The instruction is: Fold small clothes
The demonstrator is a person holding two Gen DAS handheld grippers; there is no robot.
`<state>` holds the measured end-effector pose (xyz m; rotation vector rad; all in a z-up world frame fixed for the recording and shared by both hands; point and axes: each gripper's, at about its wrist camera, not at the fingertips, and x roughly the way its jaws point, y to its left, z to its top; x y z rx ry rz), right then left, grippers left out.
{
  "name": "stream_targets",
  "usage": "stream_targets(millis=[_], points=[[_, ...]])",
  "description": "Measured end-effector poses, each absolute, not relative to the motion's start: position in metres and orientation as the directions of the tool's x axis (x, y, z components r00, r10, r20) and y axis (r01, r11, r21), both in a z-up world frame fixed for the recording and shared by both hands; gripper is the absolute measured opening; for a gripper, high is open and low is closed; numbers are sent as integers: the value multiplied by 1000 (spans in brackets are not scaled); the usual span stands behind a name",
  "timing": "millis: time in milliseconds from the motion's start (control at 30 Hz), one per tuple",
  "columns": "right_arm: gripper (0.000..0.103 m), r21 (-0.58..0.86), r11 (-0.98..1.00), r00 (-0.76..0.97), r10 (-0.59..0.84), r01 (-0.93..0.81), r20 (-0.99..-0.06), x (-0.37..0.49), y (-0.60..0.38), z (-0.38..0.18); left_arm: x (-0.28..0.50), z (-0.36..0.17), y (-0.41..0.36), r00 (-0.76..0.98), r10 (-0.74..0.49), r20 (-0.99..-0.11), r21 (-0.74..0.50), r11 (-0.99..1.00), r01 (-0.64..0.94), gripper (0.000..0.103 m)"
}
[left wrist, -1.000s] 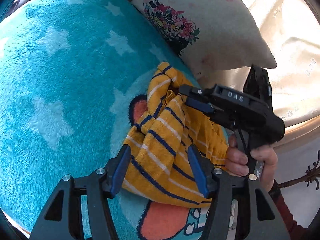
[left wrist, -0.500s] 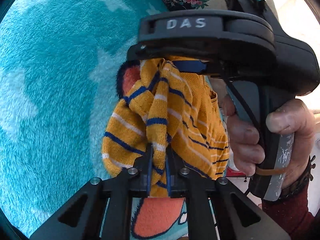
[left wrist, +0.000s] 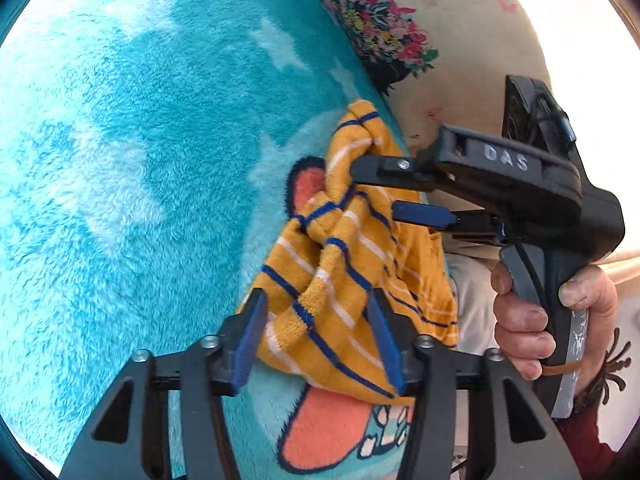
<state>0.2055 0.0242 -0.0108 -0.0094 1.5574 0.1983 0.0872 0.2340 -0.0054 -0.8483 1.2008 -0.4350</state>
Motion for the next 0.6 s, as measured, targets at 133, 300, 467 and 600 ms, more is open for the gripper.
stream_targets(millis=[133, 300, 467, 600], points=[[80, 37, 988, -6, 36, -153, -999, 216, 43, -31, 94, -7, 219, 319, -707, -631, -764, 637, -100, 55], [88, -138, 962, 10, -139, -234, -990, 222, 81, -51, 99, -19, 207, 255, -765, -591, -805, 581, -124, 18], [84, -147, 941, -14, -159, -305, -987, 224, 91, -50, 91, -19, 205, 243, -799, -551, -834, 537, -126, 9], [32, -234, 900, 89, -216, -368, -972, 209, 69, -41, 87, -4, 194, 241, -802, -547, -834, 546, -76, 9]])
